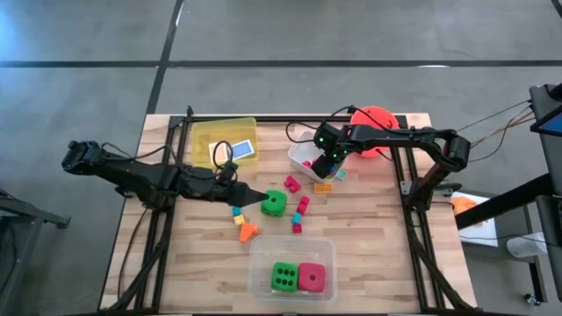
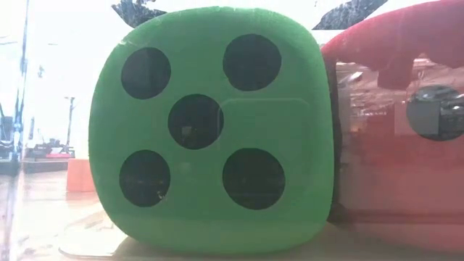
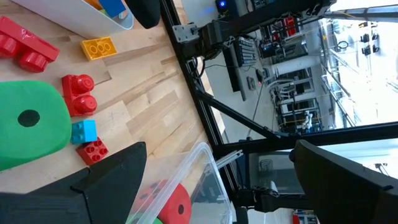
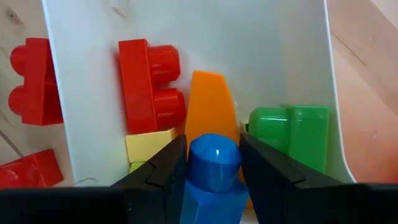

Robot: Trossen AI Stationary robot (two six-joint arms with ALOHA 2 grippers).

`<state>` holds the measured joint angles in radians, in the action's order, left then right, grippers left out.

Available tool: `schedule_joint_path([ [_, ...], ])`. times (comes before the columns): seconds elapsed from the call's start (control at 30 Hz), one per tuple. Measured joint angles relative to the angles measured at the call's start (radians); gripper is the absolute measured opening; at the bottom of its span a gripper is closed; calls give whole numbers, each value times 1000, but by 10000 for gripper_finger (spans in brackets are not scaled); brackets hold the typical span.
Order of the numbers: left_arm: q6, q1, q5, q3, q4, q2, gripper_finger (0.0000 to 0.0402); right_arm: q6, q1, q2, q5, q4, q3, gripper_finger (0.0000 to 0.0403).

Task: Pick & Place Toys
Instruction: Put the blue game piece into the white bin, then adjust the white bin

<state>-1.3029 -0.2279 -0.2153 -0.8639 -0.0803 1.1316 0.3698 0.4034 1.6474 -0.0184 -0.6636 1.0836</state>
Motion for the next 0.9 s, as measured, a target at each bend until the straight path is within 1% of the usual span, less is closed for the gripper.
schedule_joint_path([
  [0.1, 0, 0, 0, 0, 0, 0, 392, -5, 0, 0, 9, 0, 0, 171],
  [0.2, 0, 0, 0, 0, 0, 0, 392, -11, 0, 0, 48, 3, 1, 205],
  [0.27, 0, 0, 0, 0, 0, 0, 392, -11, -1, 0, 54, 5, 1, 225],
  [0.47, 0, 0, 0, 0, 0, 0, 392, -7, -4, 0, 54, 5, 1, 269],
  [0.73, 0, 0, 6, 0, -1, 0, 392, 8, -4, -6, 52, 5, 3, 278],
  [0.9, -7, 0, 7, 0, -3, 0, 392, 16, -16, -53, 41, -9, 3, 278],
])
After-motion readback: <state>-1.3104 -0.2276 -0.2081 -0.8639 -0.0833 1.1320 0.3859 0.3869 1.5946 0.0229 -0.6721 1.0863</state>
